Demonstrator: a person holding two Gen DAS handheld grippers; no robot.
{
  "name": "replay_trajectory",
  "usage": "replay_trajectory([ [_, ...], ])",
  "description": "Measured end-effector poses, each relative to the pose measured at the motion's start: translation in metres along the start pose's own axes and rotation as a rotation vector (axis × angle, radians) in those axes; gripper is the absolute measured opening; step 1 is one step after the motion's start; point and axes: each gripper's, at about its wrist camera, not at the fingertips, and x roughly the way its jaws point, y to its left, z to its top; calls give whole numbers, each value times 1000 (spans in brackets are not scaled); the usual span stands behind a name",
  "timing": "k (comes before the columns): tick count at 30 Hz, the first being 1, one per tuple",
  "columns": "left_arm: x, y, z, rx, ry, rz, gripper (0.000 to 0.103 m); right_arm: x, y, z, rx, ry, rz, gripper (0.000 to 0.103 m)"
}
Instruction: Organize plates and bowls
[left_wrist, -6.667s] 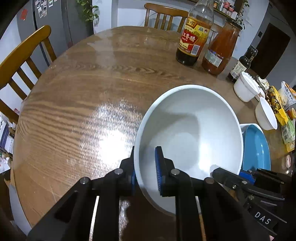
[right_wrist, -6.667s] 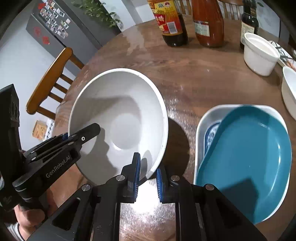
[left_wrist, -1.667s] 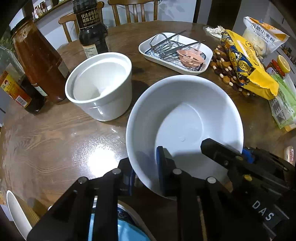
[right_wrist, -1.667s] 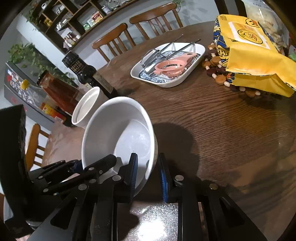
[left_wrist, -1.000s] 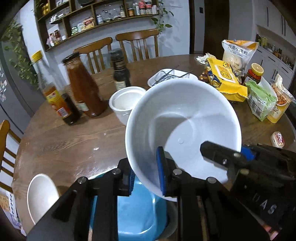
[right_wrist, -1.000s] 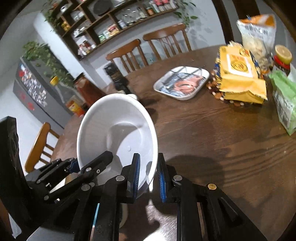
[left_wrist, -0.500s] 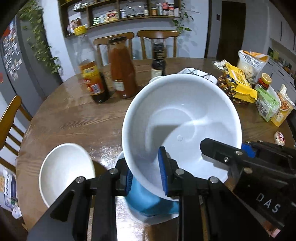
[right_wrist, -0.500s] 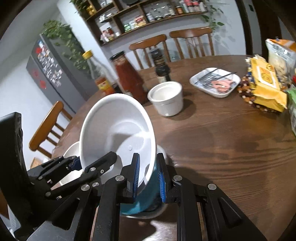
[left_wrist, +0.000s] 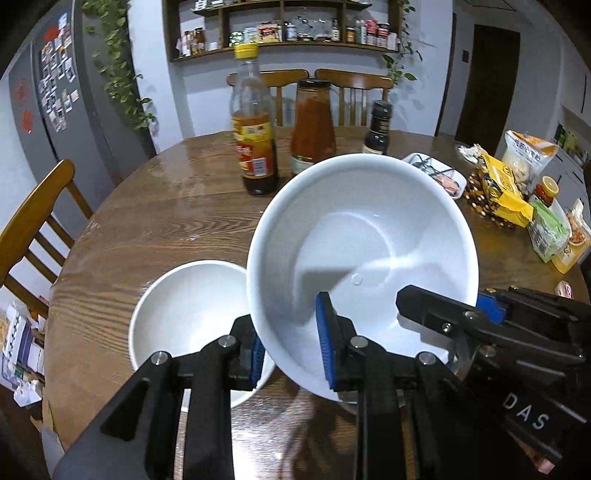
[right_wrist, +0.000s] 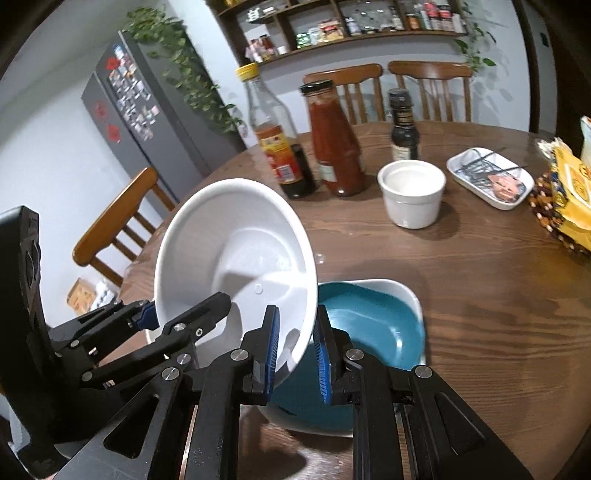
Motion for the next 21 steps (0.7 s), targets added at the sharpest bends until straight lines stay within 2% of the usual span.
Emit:
replay_trajectory([
  [9,-7,36,-10,-69,1,42,24,15,33,3,-50,21,43,22],
  [15,-11,78,-16,-158,17,78,23,39,66,6,-107,71,90,22],
  [21,7,111,-21,-239,100,76,21,70,94,8,-127,147,141,22],
])
